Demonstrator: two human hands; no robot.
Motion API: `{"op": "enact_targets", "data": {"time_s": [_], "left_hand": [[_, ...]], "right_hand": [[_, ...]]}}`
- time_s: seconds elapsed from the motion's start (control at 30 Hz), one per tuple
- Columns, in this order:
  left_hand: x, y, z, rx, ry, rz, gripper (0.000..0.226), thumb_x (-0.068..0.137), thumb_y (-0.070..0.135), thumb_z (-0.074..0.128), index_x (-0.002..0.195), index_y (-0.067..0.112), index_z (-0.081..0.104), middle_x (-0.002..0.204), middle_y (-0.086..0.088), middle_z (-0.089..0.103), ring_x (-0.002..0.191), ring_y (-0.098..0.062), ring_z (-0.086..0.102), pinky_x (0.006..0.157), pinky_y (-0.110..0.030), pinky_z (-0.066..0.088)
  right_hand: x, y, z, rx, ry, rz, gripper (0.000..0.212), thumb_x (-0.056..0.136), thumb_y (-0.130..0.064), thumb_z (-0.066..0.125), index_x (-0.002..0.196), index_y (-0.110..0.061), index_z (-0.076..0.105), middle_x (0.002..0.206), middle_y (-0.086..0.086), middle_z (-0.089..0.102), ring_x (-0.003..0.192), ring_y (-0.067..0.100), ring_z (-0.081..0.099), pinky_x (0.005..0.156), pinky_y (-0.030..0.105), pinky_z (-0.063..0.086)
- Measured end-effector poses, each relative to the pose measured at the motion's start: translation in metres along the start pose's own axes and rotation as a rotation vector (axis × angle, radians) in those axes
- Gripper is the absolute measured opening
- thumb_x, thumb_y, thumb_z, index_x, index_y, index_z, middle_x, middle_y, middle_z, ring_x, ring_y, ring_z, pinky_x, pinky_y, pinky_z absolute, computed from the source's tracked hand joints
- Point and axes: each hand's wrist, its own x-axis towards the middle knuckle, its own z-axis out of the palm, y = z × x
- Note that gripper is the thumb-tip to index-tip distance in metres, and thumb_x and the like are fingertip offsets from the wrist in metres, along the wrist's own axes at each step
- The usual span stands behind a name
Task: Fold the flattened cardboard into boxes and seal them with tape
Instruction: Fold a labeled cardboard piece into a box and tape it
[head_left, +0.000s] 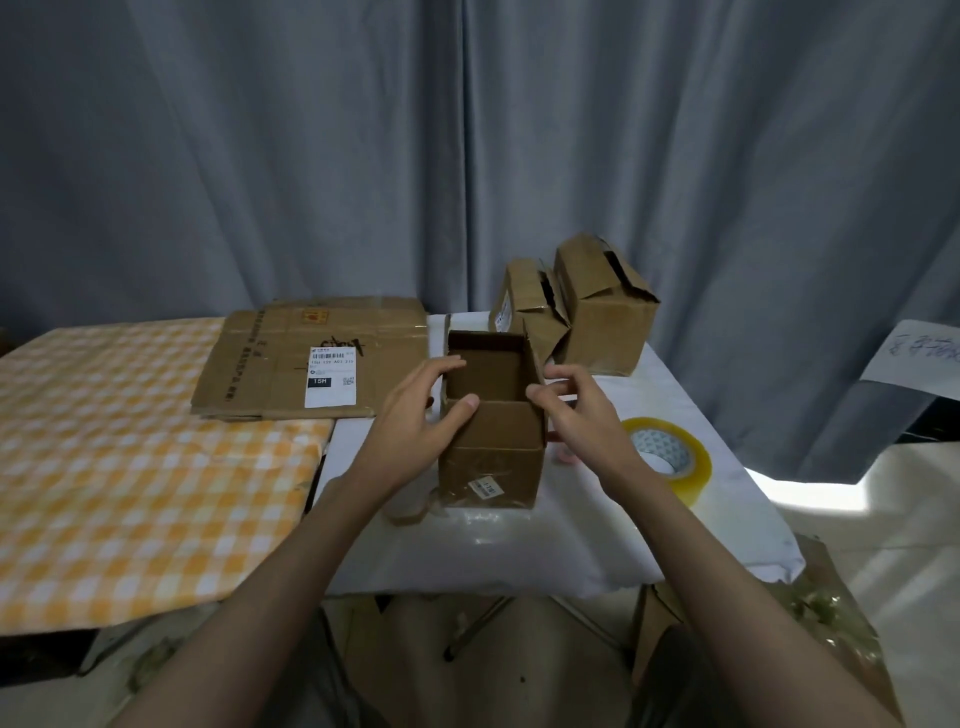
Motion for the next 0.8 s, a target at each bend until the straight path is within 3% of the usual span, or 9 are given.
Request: {"op": "enact_targets", "data": {"time_s": [0.1, 0.2, 0.33, 0.43, 0.6, 0.67, 0.8], "left_hand": [[-0.001, -0.004, -0.003, -0.002, 0.031, -0.006, 0.036, 0.094, 0.041, 0.061, 0.127, 0.029, 0.053, 0.135, 0.011, 0.053, 0.12, -0.005, 0.05, 0.091, -0.019, 0.041], [-0.005, -0.014, -0.009, -0.03, 0.098, -0.068, 0.04, 0.09, 0.044, 0.066, 0.125, 0.026, 0.055, 0.128, 0.009, 0.055, 0.117, -0.006, 0.052, 0.094, -0.023, 0.045], [-0.011, -0.026, -0.017, 0.018, 0.143, -0.197, 0.068, 0.073, 0.069, 0.066, 0.123, 0.024, 0.056, 0.12, 0.009, 0.057, 0.112, -0.006, 0.054, 0.094, -0.027, 0.047], [0.0, -0.021, -0.018, 0.133, 0.129, -0.233, 0.071, 0.074, 0.058, 0.076, 0.128, 0.019, 0.051, 0.125, 0.003, 0.059, 0.114, -0.012, 0.056, 0.092, -0.03, 0.047], [0.038, 0.004, -0.011, 0.459, -0.127, -0.196, 0.104, 0.07, 0.034, 0.087, 0.151, 0.015, 0.026, 0.152, -0.005, 0.031, 0.138, -0.025, 0.034, 0.105, -0.034, 0.035], [0.054, 0.008, -0.012, 0.559, -0.233, -0.183, 0.121, 0.067, 0.036, 0.088, 0.157, 0.017, 0.01, 0.161, -0.002, 0.019, 0.144, -0.026, 0.022, 0.113, -0.04, 0.029], [0.079, 0.005, -0.014, 0.66, -0.419, -0.133, 0.13, 0.064, 0.051, 0.084, 0.158, 0.027, -0.004, 0.163, 0.0, 0.018, 0.14, -0.029, 0.022, 0.109, -0.044, 0.03]], "right_hand": [[0.004, 0.002, 0.002, -0.013, 0.06, 0.027, 0.022, 0.096, -0.029, 0.057, 0.116, -0.02, 0.055, 0.107, -0.002, 0.059, 0.095, 0.016, 0.063, 0.075, 0.045, 0.06], [0.006, 0.013, -0.001, 0.096, 0.107, 0.113, 0.015, 0.099, -0.028, 0.049, 0.107, -0.02, 0.059, 0.106, 0.005, 0.063, 0.095, 0.023, 0.066, 0.077, 0.054, 0.06], [0.002, 0.026, -0.005, 0.236, 0.108, 0.213, 0.021, 0.104, -0.018, 0.039, 0.098, -0.006, 0.056, 0.102, 0.019, 0.063, 0.089, 0.034, 0.068, 0.068, 0.04, 0.063], [0.003, 0.027, -0.004, 0.273, 0.103, 0.22, 0.02, 0.104, -0.016, 0.038, 0.093, -0.007, 0.052, 0.096, 0.015, 0.061, 0.085, 0.032, 0.069, 0.064, 0.037, 0.061], [0.005, 0.027, -0.001, 0.211, 0.126, 0.191, 0.019, 0.105, -0.019, 0.036, 0.093, -0.008, 0.046, 0.098, 0.018, 0.057, 0.085, 0.033, 0.067, 0.057, 0.033, 0.059], [0.003, 0.029, -0.002, 0.198, 0.125, 0.184, 0.018, 0.105, -0.019, 0.036, 0.095, -0.008, 0.046, 0.097, 0.018, 0.057, 0.081, 0.031, 0.068, 0.059, 0.035, 0.061], [0.003, 0.03, -0.005, 0.163, 0.115, 0.17, 0.02, 0.106, -0.022, 0.035, 0.1, -0.007, 0.047, 0.101, 0.019, 0.06, 0.079, 0.028, 0.07, 0.061, 0.035, 0.061]]}}
